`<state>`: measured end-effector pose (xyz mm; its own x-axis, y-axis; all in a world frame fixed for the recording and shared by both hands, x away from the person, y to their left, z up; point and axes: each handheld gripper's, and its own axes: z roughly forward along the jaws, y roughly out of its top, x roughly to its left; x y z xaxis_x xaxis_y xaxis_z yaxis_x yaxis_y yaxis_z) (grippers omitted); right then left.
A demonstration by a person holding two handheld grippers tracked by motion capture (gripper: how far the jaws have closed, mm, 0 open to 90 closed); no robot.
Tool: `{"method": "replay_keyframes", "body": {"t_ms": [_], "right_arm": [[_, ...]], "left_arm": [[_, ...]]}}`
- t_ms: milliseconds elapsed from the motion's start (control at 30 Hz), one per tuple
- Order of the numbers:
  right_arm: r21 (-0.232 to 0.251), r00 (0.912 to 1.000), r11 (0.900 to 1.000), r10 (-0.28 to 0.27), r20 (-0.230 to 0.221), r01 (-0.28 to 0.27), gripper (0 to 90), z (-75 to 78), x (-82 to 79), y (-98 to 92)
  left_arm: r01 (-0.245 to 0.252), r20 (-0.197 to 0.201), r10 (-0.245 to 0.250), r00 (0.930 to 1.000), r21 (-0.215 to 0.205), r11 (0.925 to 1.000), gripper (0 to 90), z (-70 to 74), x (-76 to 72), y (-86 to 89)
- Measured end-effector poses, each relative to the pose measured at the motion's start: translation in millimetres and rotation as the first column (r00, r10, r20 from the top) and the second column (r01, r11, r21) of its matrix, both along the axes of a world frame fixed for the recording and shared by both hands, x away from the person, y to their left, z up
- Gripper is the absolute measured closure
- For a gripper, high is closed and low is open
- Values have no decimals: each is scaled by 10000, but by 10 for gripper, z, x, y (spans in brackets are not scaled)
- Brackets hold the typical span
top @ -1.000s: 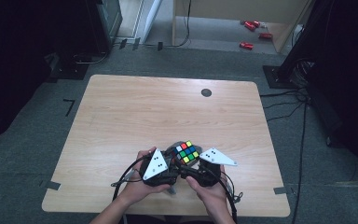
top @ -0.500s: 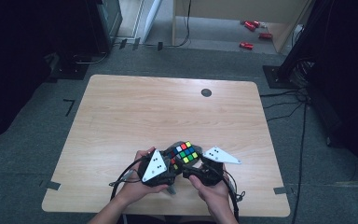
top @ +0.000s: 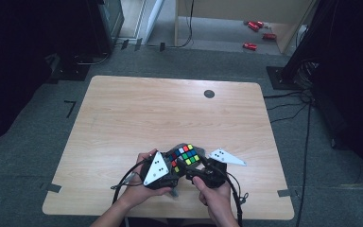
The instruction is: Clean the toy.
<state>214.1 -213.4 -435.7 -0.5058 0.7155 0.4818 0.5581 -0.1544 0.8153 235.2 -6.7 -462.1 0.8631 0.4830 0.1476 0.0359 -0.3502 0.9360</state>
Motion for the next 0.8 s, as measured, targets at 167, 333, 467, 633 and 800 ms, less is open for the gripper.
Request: {"method": "replay_keyframes", "body": {"t_ms": [167, 333, 467, 633, 800], "right_arm": [[150, 9997, 9998, 144, 219, -148, 255, 39, 16, -39], [405, 9991, 9987, 302, 281, -314, 229, 58, 29, -93], [418, 9987, 9990, 127, 497, -147, 232, 88, 20, -123], [171, 9976, 9998, -91, 679, 80, 228, 110, 8, -136], [31, 9957, 9998, -218, 898, 216, 231, 134, -9, -134]], "left_arm": [[-111, -267, 102, 9996, -339, 9994, 346, 46, 50, 87], [-50, -184, 46, 9998, -264, 9996, 346, 71, 50, 116], [-36, -101, 36, 9999, -17, 10000, 346, 57, 51, 117], [32, -147, -31, 9999, 99, 9999, 347, 50, 53, 123], [56, -186, -56, 9998, -5, 10000, 348, 66, 53, 140]]}}
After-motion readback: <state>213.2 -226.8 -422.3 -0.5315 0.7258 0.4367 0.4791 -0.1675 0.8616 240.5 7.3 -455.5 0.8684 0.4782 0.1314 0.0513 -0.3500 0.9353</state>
